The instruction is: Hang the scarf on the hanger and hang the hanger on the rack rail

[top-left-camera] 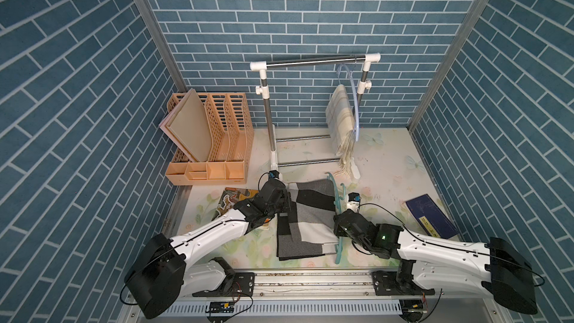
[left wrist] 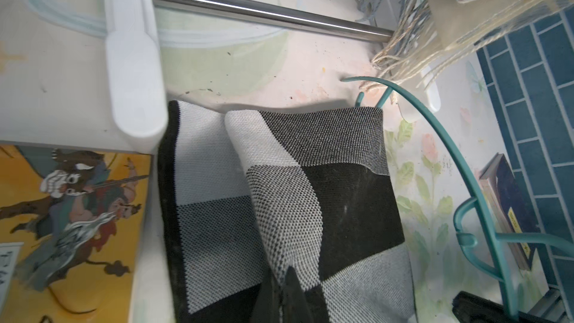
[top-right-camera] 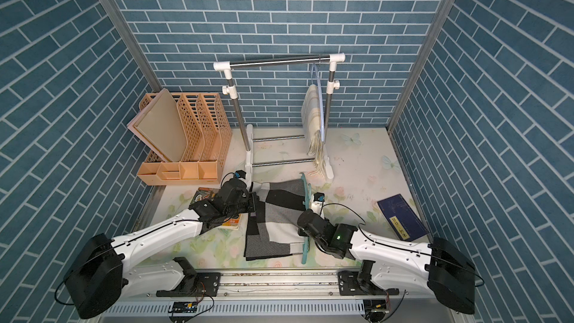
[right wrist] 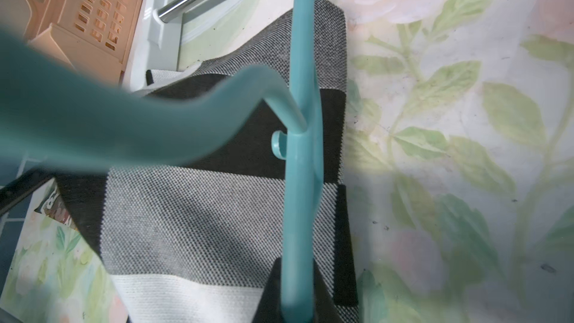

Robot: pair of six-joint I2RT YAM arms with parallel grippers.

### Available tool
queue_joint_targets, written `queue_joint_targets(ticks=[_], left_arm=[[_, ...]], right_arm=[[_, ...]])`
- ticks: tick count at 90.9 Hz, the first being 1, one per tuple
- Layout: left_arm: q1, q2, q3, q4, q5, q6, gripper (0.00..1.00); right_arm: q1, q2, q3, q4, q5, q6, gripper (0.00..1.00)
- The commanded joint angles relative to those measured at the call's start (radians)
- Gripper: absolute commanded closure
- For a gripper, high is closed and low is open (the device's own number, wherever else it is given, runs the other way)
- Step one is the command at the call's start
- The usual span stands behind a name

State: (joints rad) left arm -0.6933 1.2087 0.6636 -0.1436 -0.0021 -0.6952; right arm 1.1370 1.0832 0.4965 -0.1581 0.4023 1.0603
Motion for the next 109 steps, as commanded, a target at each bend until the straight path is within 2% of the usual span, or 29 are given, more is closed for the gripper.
queue_joint_targets(ticks=[1,37,39,47,53,62,66,75,89,97,109], left_arm=[[0.040,-0.009,0.022,-0.085,-0.023,0.060,1.00],[0.064,0.022,-0.009,-0.063,0.051,0.066,1.00],[0.064,0.027,-0.015,-0.060,0.055,0.064,0.94],[0.063,0.031,-0.035,-0.052,0.064,0.057,0.55],[0.063,0.012,-0.047,-0.049,0.069,0.052,0.32],[0.062,-0.043,-0.061,-0.070,0.066,0.040,0.08],[0.057,-0.077,-0.073,-0.082,0.062,0.026,0.03],[0.010,-0.167,-0.129,-0.094,0.054,-0.034,0.02],[-0.139,-0.234,-0.212,-0.063,0.037,-0.163,0.07],[-0.195,-0.227,-0.227,-0.027,0.032,-0.198,0.09],[-0.217,-0.173,-0.236,0.024,0.039,-0.198,0.14]], right_arm=[[-0.005,0.030,0.019,-0.030,0.022,0.000,1.00],[-0.005,0.079,0.038,-0.011,0.000,-0.029,1.00],[-0.005,0.083,0.040,-0.012,-0.001,-0.031,1.00],[-0.004,0.094,0.046,-0.006,-0.007,-0.036,1.00],[-0.006,0.099,0.047,-0.002,-0.012,-0.038,1.00],[-0.005,0.104,0.051,0.002,-0.016,-0.042,1.00],[-0.005,0.105,0.051,0.004,-0.018,-0.044,1.00],[-0.005,0.106,0.049,0.008,-0.024,-0.051,1.00],[-0.005,0.110,0.047,0.020,-0.028,-0.057,1.00],[-0.005,0.112,0.046,0.026,-0.032,-0.060,1.00],[-0.005,0.116,0.045,0.032,-0.035,-0.063,1.00]])
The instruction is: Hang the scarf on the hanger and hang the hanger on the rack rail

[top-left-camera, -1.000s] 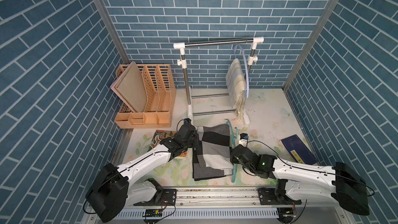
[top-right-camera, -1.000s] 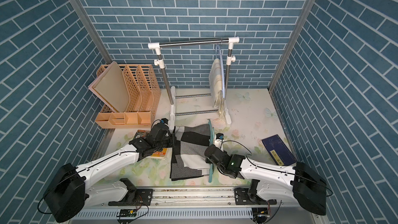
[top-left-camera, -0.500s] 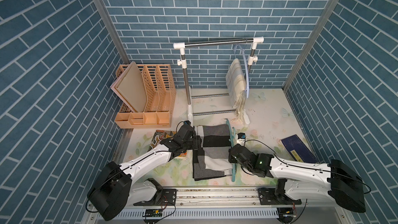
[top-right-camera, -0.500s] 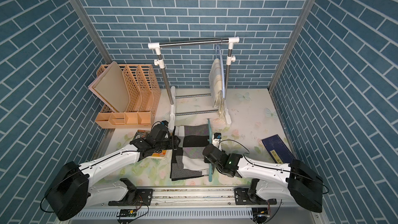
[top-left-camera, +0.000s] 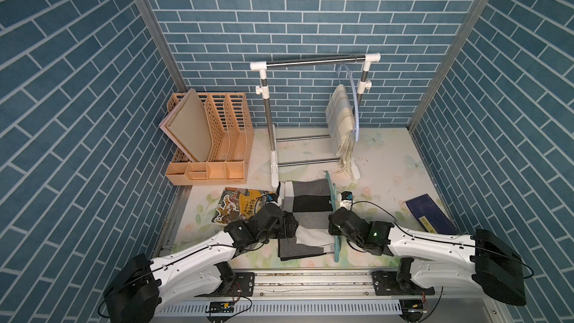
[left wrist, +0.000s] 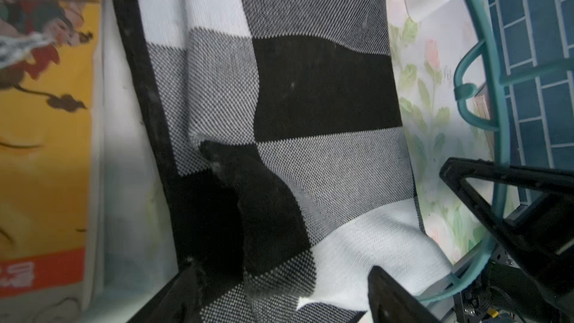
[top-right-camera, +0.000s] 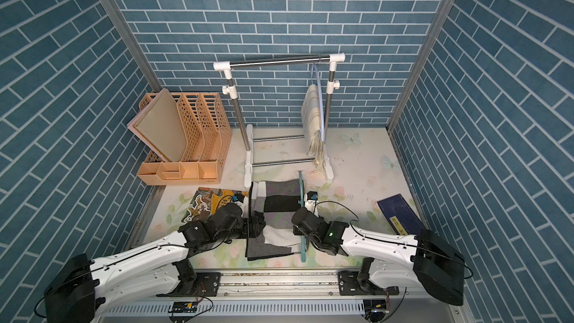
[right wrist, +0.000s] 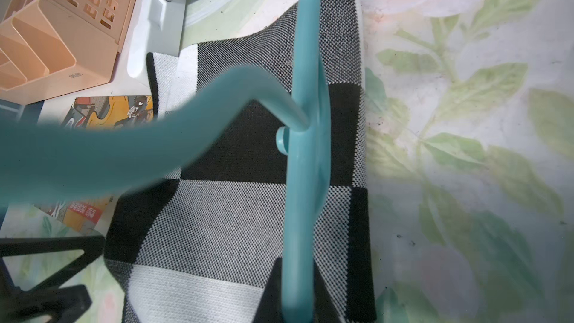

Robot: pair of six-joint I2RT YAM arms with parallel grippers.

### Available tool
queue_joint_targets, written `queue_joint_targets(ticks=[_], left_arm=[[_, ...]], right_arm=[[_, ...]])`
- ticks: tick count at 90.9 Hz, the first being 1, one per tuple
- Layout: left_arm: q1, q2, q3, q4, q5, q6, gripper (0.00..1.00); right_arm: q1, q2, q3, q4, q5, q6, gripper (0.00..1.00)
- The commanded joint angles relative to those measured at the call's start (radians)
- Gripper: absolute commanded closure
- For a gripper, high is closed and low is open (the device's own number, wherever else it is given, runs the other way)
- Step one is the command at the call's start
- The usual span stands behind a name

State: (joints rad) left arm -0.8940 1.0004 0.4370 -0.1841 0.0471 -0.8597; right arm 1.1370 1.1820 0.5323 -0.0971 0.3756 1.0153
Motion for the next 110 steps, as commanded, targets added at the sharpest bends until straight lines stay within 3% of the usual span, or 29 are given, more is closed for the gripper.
queue_joint_targets(ticks=[1,37,44,51,61,84,110], left_arm=[[-0.017,0.039,-0.011,0.072,-0.009,-0.033,0.15],[-0.018,0.205,-0.051,0.242,0.063,-0.016,0.19],[-0.018,0.206,-0.053,0.261,0.075,-0.017,0.35],[-0.019,0.178,-0.055,0.257,0.078,-0.017,0.65],[-0.019,0.110,-0.044,0.201,0.077,-0.017,1.00],[-0.018,-0.055,0.051,-0.095,0.053,-0.021,1.00],[-0.018,-0.038,0.020,-0.222,0.093,-0.028,1.00]], right_arm=[[-0.005,0.018,0.009,-0.029,-0.009,-0.018,1.00],[-0.006,0.020,0.008,-0.020,-0.016,-0.019,1.00],[-0.004,0.021,0.010,-0.019,-0.017,-0.021,1.00],[-0.005,0.018,0.010,-0.019,-0.015,-0.022,1.00],[-0.005,0.015,0.015,-0.027,-0.012,-0.022,1.00],[-0.008,0.014,0.030,-0.043,0.003,-0.028,1.00],[-0.008,0.056,0.023,-0.019,-0.012,-0.022,1.00]])
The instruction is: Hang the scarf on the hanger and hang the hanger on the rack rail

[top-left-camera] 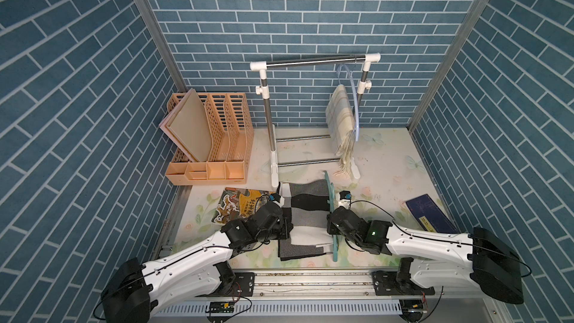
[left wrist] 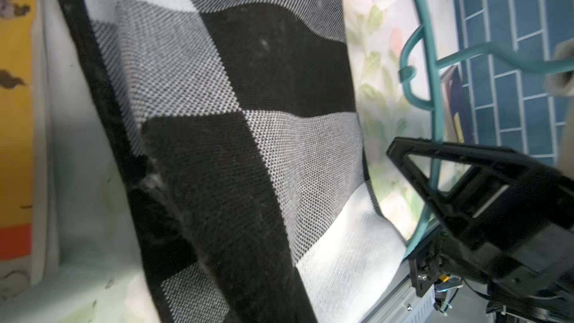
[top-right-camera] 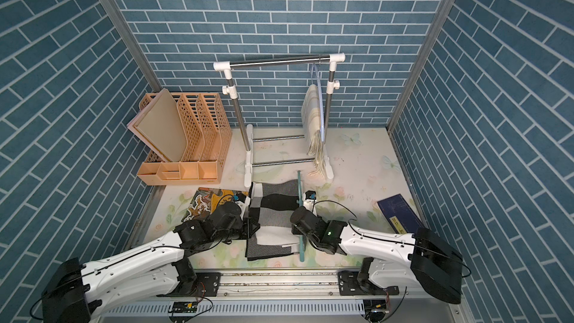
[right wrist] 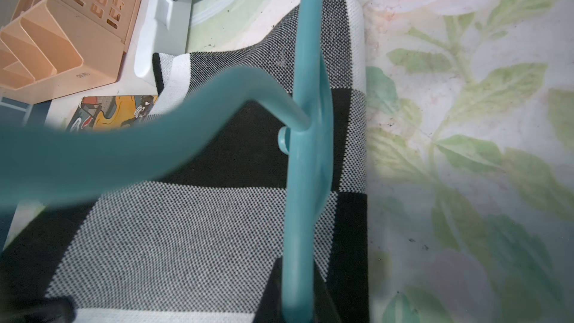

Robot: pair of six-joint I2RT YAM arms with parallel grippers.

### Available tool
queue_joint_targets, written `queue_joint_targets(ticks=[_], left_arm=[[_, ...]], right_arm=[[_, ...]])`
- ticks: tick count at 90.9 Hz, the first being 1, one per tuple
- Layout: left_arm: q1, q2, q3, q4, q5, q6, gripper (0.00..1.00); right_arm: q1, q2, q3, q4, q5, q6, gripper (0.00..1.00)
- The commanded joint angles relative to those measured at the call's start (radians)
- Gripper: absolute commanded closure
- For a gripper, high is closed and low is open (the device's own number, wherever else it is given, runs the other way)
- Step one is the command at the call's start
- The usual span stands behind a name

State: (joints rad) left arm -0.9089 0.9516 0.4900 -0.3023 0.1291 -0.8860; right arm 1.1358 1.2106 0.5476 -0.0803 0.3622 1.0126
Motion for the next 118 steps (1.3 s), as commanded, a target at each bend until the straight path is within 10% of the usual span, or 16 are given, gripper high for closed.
queue_joint_targets(ticks=[1,39,52,67,118], left_arm=[[-0.003,0.013,-0.038,-0.100,0.010,-0.003,1.00],[-0.003,0.096,-0.120,0.002,-0.063,-0.002,1.00],[-0.004,0.059,-0.073,-0.045,-0.092,0.028,0.45],[-0.002,-0.029,0.030,-0.157,-0.166,0.067,0.23],[0.290,0.398,0.276,0.096,-0.109,0.209,0.25]], right_arm=[[-0.007,0.031,0.007,-0.035,0.001,-0.018,1.00],[-0.007,0.048,-0.005,-0.037,-0.034,-0.012,0.97],[-0.008,0.058,-0.005,-0.032,-0.047,-0.015,0.87],[-0.007,0.046,0.000,-0.038,-0.045,-0.015,0.82],[-0.011,0.014,-0.006,-0.050,-0.033,-0.036,0.78]])
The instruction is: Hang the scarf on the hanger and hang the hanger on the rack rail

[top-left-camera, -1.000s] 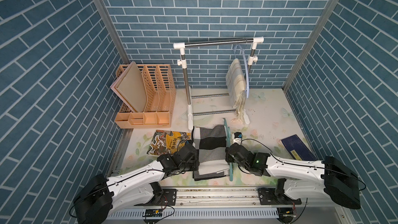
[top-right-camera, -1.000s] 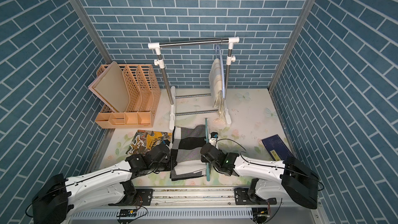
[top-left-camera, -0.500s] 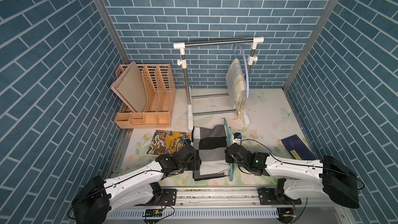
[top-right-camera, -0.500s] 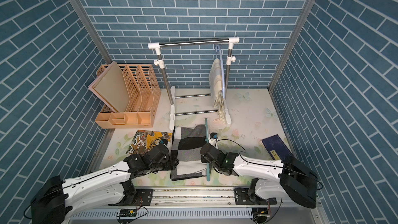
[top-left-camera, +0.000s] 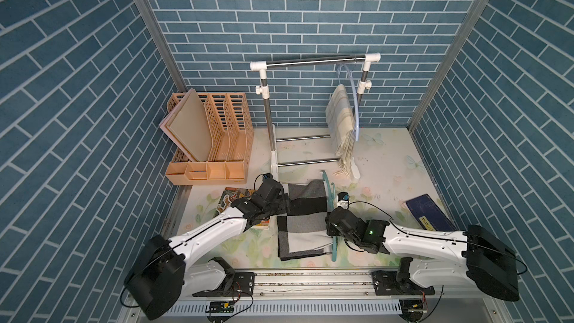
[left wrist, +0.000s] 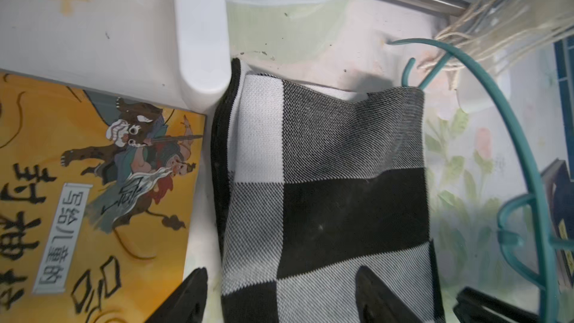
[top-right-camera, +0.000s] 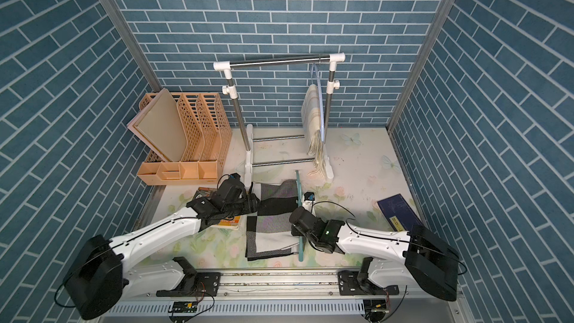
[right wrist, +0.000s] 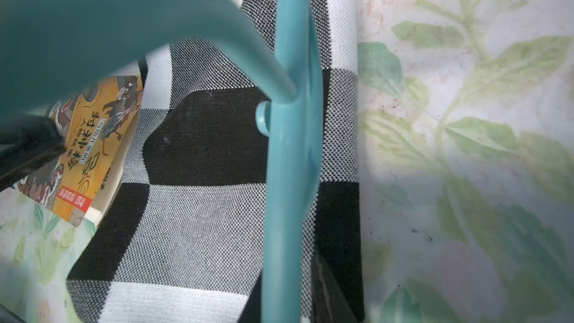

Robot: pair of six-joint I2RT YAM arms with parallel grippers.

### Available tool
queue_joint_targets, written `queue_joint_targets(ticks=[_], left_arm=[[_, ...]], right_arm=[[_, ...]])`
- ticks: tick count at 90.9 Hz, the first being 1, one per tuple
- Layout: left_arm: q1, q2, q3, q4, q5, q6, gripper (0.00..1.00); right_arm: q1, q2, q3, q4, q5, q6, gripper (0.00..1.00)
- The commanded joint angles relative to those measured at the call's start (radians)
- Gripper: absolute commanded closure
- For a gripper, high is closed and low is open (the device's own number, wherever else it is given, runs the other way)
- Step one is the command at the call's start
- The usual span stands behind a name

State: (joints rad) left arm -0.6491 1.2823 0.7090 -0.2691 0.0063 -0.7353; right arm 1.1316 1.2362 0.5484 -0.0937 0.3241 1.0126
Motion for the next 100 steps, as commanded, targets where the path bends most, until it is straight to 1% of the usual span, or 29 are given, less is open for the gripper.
queue_joint_targets(ticks=[1,9,16,24,30,52,73,100], left_arm=[[0.033,0.074,0.062,0.062,0.011,0.059,0.26],[0.050,0.130,0.088,0.071,-0.014,0.075,0.30],[0.058,0.170,0.104,0.094,-0.006,0.078,0.31],[0.061,0.222,0.132,0.103,0.014,0.088,0.36],[0.061,0.253,0.144,0.112,0.025,0.093,0.36],[0.061,0.327,0.153,0.120,0.033,0.110,0.37],[0.061,0.347,0.184,0.098,-0.060,0.123,0.32],[0.060,0.449,0.255,0.090,-0.078,0.149,0.34]], right_arm=[[-0.006,-0.012,-0.006,-0.036,0.005,-0.036,0.78],[-0.007,-0.012,-0.010,-0.028,0.002,-0.039,0.79],[-0.007,-0.012,-0.013,-0.023,-0.002,-0.039,0.79],[-0.009,-0.014,-0.013,-0.018,-0.006,-0.041,0.79],[-0.010,-0.015,-0.010,-0.019,-0.006,-0.043,0.79],[-0.011,-0.029,-0.008,-0.026,-0.006,-0.050,0.79],[-0.014,-0.033,-0.016,-0.022,-0.009,-0.050,0.79],[-0.021,-0.044,-0.032,-0.009,-0.017,-0.048,0.79]])
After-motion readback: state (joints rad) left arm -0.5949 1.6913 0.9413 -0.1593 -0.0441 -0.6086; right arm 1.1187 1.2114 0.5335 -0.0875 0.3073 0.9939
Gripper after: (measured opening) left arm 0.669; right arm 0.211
